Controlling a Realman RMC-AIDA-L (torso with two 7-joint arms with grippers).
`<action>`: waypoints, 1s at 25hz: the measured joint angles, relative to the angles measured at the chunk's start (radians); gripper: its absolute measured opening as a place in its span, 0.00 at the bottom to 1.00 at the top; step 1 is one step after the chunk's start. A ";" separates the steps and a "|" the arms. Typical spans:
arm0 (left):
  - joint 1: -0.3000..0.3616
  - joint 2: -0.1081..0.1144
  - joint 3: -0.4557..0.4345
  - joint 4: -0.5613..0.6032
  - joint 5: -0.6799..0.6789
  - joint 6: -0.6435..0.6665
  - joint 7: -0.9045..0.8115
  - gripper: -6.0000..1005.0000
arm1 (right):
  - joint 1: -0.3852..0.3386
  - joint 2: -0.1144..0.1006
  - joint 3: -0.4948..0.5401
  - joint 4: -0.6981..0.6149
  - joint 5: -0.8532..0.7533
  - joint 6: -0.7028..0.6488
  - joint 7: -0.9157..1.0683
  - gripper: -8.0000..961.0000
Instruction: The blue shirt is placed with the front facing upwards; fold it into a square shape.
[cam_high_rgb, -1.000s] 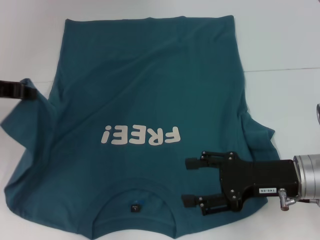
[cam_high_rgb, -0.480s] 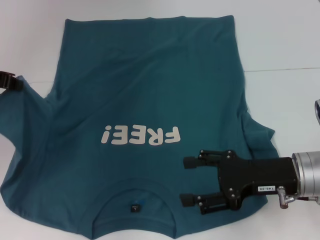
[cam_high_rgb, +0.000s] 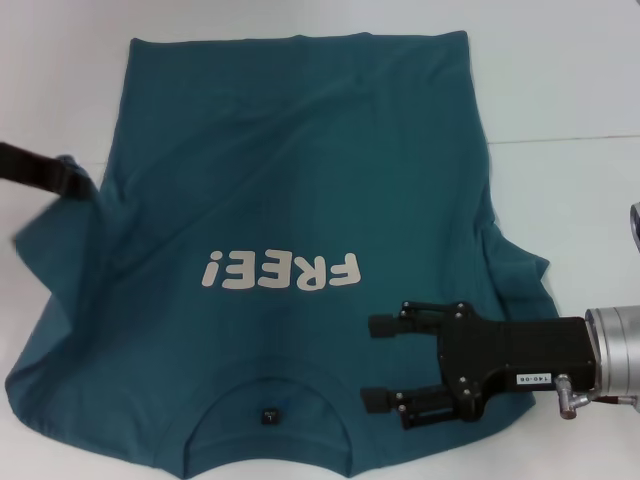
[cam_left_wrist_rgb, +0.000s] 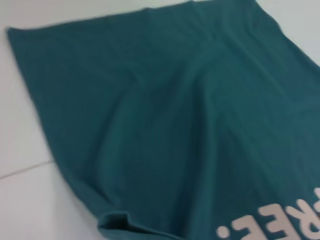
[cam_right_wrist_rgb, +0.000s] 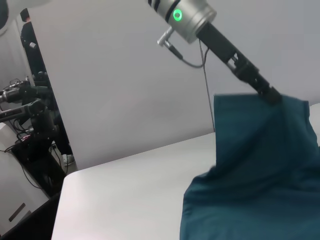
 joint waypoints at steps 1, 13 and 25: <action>0.004 -0.016 0.001 -0.003 0.000 -0.013 0.005 0.00 | -0.001 0.000 0.000 0.000 0.000 0.000 0.001 0.95; 0.074 -0.182 0.028 -0.072 -0.011 -0.212 0.071 0.02 | 0.006 -0.002 -0.003 0.003 0.000 0.008 0.000 0.95; 0.133 -0.190 0.117 -0.072 -0.175 -0.350 0.198 0.27 | 0.011 -0.002 0.027 0.000 -0.001 0.024 0.010 0.95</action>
